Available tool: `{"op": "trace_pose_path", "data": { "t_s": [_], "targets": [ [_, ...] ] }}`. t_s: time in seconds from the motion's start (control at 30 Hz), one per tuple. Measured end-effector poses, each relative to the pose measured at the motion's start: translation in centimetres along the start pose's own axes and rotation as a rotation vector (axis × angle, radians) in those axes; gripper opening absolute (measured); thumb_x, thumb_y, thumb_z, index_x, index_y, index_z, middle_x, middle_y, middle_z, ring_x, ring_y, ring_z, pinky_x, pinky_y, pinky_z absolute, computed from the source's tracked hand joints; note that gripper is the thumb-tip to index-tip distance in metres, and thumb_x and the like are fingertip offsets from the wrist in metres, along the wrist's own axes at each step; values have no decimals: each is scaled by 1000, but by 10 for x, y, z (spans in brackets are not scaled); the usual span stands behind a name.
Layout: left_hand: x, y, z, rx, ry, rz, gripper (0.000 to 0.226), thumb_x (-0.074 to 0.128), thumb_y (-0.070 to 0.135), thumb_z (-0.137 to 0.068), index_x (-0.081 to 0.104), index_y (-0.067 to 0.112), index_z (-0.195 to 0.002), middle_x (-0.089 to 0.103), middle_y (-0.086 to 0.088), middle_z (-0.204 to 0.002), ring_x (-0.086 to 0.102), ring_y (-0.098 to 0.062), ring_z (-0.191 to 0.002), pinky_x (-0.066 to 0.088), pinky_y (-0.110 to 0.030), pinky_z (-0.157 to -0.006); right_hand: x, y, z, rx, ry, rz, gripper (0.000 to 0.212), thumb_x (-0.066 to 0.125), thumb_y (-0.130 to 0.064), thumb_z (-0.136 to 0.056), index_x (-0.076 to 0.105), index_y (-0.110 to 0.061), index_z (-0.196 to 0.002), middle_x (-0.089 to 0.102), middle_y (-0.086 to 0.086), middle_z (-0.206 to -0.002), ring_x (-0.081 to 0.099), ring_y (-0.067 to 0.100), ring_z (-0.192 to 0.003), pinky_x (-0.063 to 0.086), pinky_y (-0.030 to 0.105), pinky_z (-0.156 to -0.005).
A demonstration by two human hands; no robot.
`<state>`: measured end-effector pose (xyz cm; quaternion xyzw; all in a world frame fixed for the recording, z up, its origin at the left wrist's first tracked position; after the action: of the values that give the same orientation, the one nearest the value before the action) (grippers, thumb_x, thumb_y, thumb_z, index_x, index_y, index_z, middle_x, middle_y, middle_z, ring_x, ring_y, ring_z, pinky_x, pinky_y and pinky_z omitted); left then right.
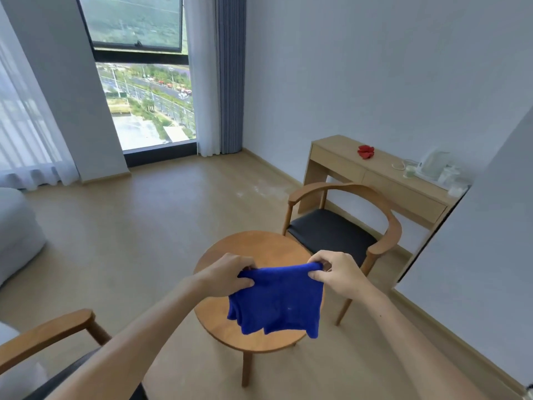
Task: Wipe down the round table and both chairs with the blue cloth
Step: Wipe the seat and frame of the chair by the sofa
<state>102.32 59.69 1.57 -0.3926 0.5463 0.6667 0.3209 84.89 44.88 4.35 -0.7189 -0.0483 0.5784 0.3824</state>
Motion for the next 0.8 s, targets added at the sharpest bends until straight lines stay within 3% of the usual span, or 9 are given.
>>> {"op": "trace_pose_path", "data": {
  "t_s": [0.13,0.23,0.37,0.47,0.53,0.63,0.7,0.8],
  "targets": [
    [3,2,-67,-85,51,50,20,52,18,-85,51,38,-81,59,15,-80,54,-4,-76,45,-21,-65,-30,49,-44,-60,-29,-85,18,67,-20,-87,60,-35,-90,65,-16,-82,61,-3,-84,48,7,-68],
    [-5,2,-102,-185,139,34,16,51,11,-84,58,26,-84,60,7,-82,56,-15,-78,48,-30,-68,-53,59,-78,-138,-50,-124,18,67,-19,-87,60,-35,-92,66,-17,-81,63,1,-82,51,10,-70],
    [-37,-5,-118,-459,396,-38,19,45,11,-92,54,14,-109,47,1,-106,47,-22,-99,41,-31,-76,-68,29,-129,-274,-42,-127,15,66,-21,-87,61,-34,-93,66,-15,-80,61,3,-77,52,17,-67],
    [-73,9,-112,-502,640,-22,8,49,24,-93,45,19,-87,50,4,-87,49,-19,-76,32,-27,-58,-70,-8,-163,-347,7,-151,8,68,-25,-86,67,-23,-94,67,-11,-81,61,6,-76,50,19,-65],
    [-82,25,-111,-435,589,92,24,56,38,-87,43,24,-73,53,9,-71,52,-16,-65,36,-25,-54,-71,-32,-179,-376,47,-163,11,71,-27,-83,68,-19,-90,67,-11,-80,60,4,-75,47,13,-64],
    [-76,39,-107,-408,412,181,30,62,52,-76,47,27,-68,59,9,-68,57,-8,-64,47,-23,-60,-73,-62,-194,-399,111,-166,12,72,-27,-82,69,-19,-90,64,-11,-77,56,-2,-70,43,7,-60],
    [-77,34,-99,-446,364,143,28,65,45,-77,45,28,-70,58,7,-71,57,-11,-67,48,-26,-61,-75,-75,-200,-400,141,-181,13,72,-26,-82,71,-16,-91,66,-7,-78,55,0,-69,41,8,-58],
    [-80,21,-83,-423,314,112,27,64,24,-81,40,28,-68,49,11,-67,49,-9,-62,37,-18,-55,-76,-86,-203,-403,156,-207,12,71,-25,-84,69,-15,-90,65,-6,-76,58,5,-68,45,13,-58]
  ]
}}
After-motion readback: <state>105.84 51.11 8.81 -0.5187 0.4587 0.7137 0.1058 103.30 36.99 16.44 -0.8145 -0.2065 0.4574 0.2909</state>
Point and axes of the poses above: each hand's wrist, its own z-axis away from the middle knuckle, its own x-axis out of the palm, y = z × x, the point moved 6 cm from there along -z, towards the middle knuckle
